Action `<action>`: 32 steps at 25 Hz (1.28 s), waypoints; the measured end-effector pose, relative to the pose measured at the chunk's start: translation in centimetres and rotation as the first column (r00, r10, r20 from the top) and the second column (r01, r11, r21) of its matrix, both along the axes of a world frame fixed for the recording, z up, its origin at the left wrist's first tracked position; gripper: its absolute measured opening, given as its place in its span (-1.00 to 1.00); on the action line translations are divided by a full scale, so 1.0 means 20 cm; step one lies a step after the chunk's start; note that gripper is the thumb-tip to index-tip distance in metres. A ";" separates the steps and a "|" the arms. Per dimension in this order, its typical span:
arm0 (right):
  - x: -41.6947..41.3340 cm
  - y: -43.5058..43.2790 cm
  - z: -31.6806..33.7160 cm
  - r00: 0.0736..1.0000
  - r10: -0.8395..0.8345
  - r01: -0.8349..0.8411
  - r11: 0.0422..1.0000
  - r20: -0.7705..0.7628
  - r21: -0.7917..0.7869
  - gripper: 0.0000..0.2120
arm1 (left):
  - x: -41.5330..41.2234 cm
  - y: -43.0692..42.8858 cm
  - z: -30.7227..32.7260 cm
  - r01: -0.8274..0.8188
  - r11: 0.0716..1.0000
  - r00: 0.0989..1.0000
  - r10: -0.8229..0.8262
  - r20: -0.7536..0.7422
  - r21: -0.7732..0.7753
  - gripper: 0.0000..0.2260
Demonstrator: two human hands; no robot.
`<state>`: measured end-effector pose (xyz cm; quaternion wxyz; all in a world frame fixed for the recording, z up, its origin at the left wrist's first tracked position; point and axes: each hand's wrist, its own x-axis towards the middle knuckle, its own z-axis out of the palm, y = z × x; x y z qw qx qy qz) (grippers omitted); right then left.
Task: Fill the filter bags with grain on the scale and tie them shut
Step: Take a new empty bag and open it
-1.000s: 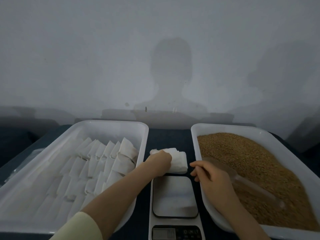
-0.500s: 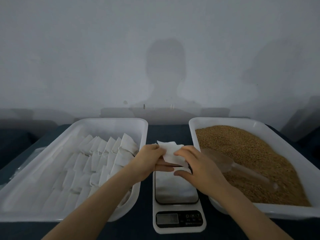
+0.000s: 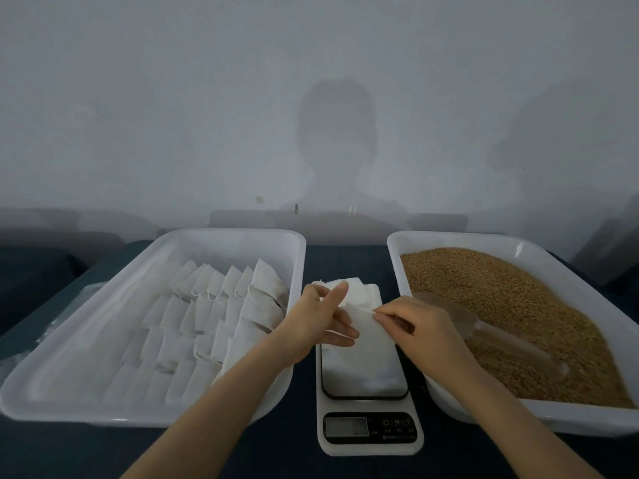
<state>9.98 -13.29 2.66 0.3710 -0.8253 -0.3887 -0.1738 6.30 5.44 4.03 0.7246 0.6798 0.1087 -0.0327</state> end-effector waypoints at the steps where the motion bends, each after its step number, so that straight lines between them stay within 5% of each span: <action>1: 0.01 0.00 0.00 0.999 -0.039 0.039 0.999 -0.010 0.019 -0.95 | 0.00 0.00 0.00 0.027 0.999 0.999 -0.028 0.021 0.017 -0.70; 6: 0.01 0.02 0.01 0.993 -0.116 0.115 0.993 -0.031 -0.020 -0.90 | -0.01 0.00 -0.03 0.223 0.934 0.968 -0.245 0.046 0.280 -0.74; 12: 0.01 0.04 0.02 0.956 -0.046 0.056 0.998 -0.290 0.027 -0.90 | 0.00 0.01 -0.04 0.195 0.935 0.972 -0.224 0.067 0.297 -0.83; 15: 0.00 0.04 0.02 0.954 -0.021 0.029 0.999 -0.300 0.022 -0.92 | 0.01 0.00 -0.04 0.147 0.945 0.982 -0.174 0.071 0.291 -0.86; 19: 0.00 0.04 0.01 0.973 -0.108 0.109 0.994 -0.206 -0.004 -0.90 | 0.00 -0.01 -0.04 0.102 0.933 0.989 -0.131 0.063 0.346 -0.69; 24: -0.03 0.04 0.00 0.997 -0.017 0.035 0.966 0.073 -0.255 -0.83 | -0.02 -0.01 -0.06 0.121 0.860 0.960 -0.227 0.160 0.495 -0.35; 29: -0.01 0.06 0.01 0.996 -0.088 0.082 0.969 -0.013 -0.233 -0.86 | -0.04 -0.03 -0.06 0.150 0.809 0.893 -0.357 0.273 0.568 -0.30; 32: -0.01 0.04 0.03 0.977 -0.181 0.157 0.969 -0.113 -0.193 -0.71 | -0.05 -0.03 -0.06 0.111 0.783 0.876 -0.368 0.312 0.612 -0.31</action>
